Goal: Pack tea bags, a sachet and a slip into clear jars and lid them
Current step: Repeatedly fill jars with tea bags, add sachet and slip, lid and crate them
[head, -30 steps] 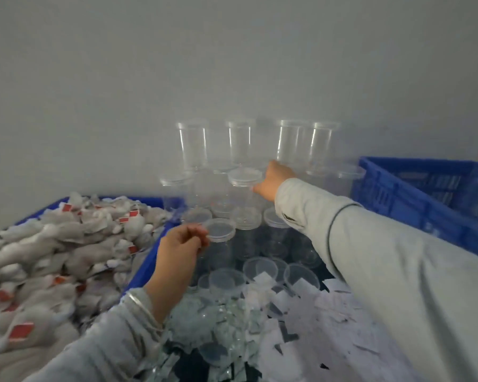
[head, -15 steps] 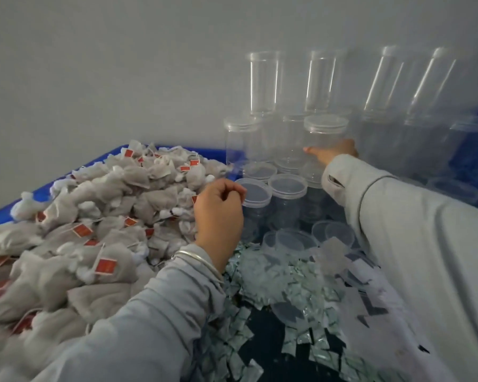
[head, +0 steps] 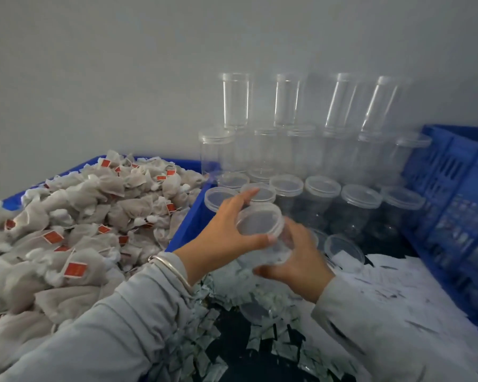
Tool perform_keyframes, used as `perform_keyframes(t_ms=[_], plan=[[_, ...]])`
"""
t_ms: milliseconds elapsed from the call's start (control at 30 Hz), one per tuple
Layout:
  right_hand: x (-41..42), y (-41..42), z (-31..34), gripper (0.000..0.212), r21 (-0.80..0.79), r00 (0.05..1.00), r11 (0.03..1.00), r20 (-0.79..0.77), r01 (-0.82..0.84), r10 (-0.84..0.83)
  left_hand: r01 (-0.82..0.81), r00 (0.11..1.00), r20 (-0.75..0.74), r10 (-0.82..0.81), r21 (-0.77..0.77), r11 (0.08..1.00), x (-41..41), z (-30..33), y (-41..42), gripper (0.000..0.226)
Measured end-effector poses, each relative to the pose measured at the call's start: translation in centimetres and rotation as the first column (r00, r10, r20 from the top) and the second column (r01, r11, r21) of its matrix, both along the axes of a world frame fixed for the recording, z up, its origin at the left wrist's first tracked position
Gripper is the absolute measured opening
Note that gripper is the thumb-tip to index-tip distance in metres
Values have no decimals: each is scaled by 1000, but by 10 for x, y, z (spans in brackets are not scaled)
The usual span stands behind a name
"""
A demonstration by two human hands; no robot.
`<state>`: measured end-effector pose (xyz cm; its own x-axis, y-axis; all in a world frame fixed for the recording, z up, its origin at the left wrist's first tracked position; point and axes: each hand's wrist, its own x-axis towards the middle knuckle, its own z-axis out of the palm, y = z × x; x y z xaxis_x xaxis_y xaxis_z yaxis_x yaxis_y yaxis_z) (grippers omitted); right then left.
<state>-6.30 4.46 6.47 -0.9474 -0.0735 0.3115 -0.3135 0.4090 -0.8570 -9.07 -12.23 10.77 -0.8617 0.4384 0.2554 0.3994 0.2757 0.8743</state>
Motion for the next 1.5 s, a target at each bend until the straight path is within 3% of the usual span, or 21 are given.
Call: perform_keyframes(t_ms=[67,167,233,467,933,1133,1267,1500], plan=[[17,3,-11,86,79,1000,997,-17,22,-21,129,992,6,-129,-150,980,5,0,-1,85],[34,5,-20,83,24,998,999,-38,48,-47,219,968,-34,-249,-378,900,13,-4,2,99],[41,7,-27,84,-9,996,997,-47,77,-77,239,958,-40,-285,-445,863,16,-6,5,106],[48,15,-51,96,97,966,972,-170,213,-195,202,938,-147,-315,-507,838,25,-11,18,96],[50,26,-63,96,105,822,931,-511,350,-252,128,869,-332,-367,-565,815,32,-12,29,96],[51,23,-58,80,49,732,902,-605,429,-315,54,835,-421,-354,-577,815,39,-9,33,95],[50,18,-56,73,-11,565,778,-681,629,-466,-12,945,-300,-130,-430,903,41,-12,40,97],[46,27,-61,57,63,456,651,-765,756,-455,46,997,78,-24,-288,957,41,-15,47,97]])
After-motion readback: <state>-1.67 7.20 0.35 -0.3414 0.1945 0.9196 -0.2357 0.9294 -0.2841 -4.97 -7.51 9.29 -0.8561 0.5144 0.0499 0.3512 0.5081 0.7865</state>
